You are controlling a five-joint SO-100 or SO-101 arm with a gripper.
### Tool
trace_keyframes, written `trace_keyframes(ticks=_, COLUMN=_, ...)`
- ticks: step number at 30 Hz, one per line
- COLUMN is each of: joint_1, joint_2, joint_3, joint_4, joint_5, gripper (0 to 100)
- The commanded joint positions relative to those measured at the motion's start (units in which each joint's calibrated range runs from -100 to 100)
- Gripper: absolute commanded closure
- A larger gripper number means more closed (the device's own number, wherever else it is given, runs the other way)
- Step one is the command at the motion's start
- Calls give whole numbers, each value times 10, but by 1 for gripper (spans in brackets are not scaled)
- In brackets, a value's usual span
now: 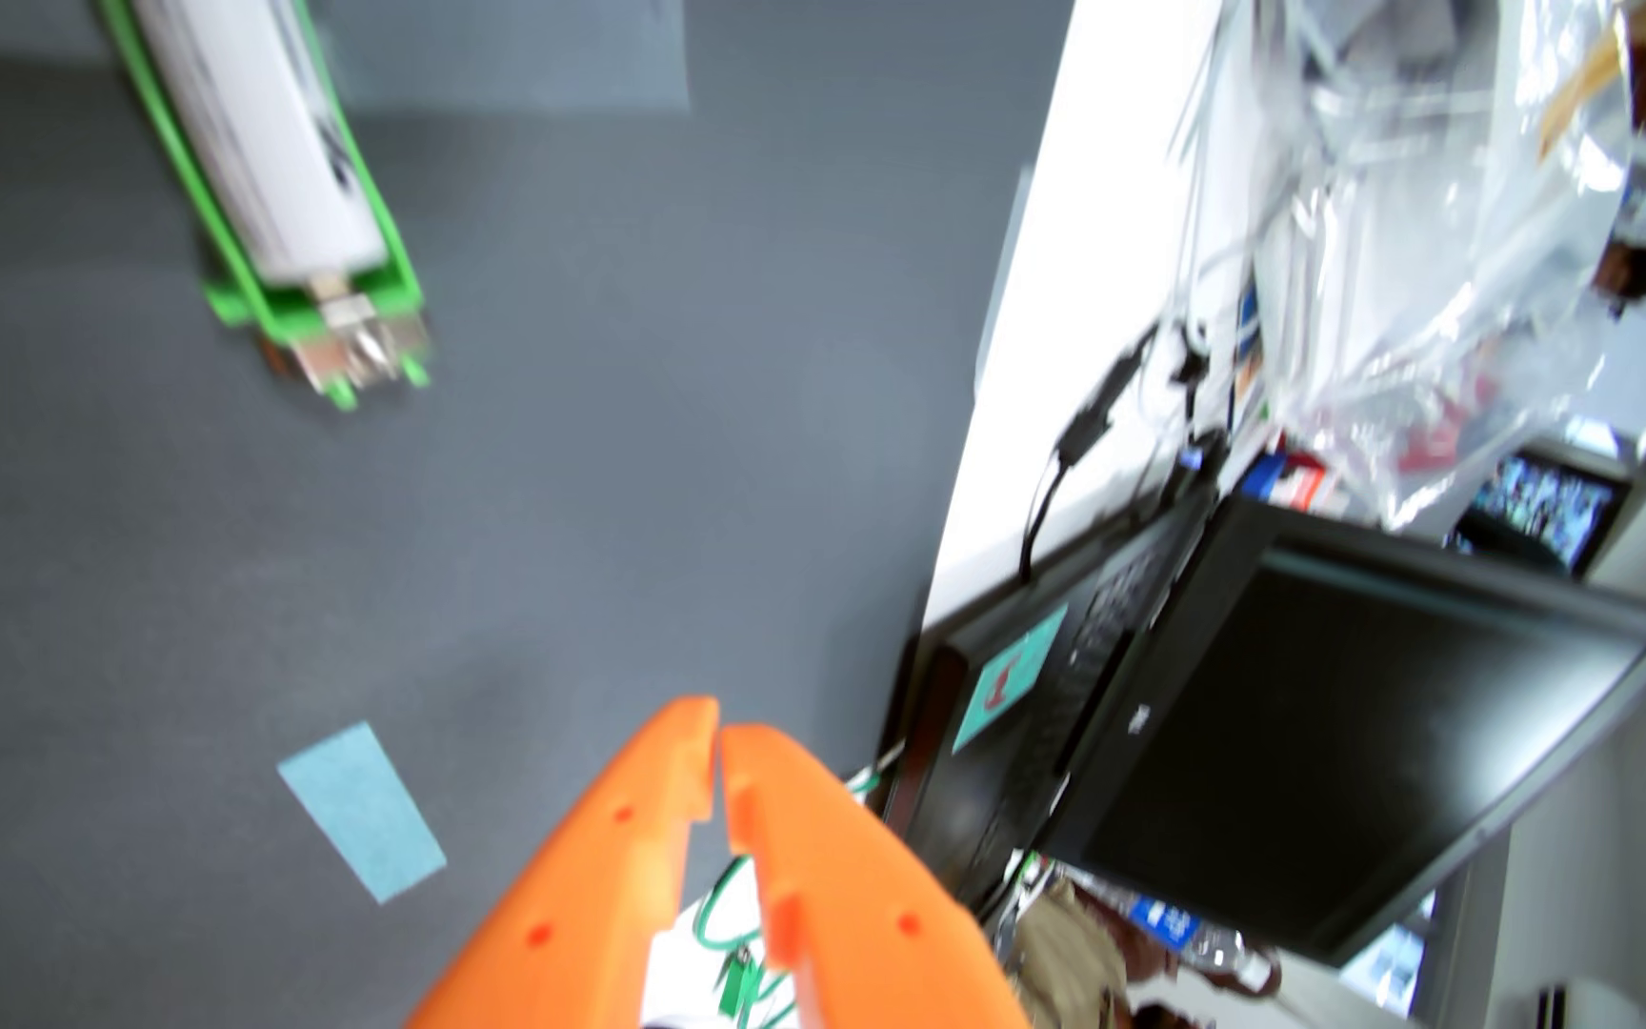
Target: Insert Battery
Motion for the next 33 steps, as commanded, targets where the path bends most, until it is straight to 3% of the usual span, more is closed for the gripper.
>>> trace_keyframes(ticks=1, joint_1=17, joint_2=-51, joint_3=32, joint_4=0, joint_5=18, gripper=99)
trace_keyframes(ticks=11, joint_1=-38, joint_2=-185, joint_3=116, joint_4=55, joint_5=21, gripper=98)
trace_keyframes(ticks=33, joint_1=-3, joint_2=-336, joint_3=199, joint_4=100, joint_5=20, gripper=98)
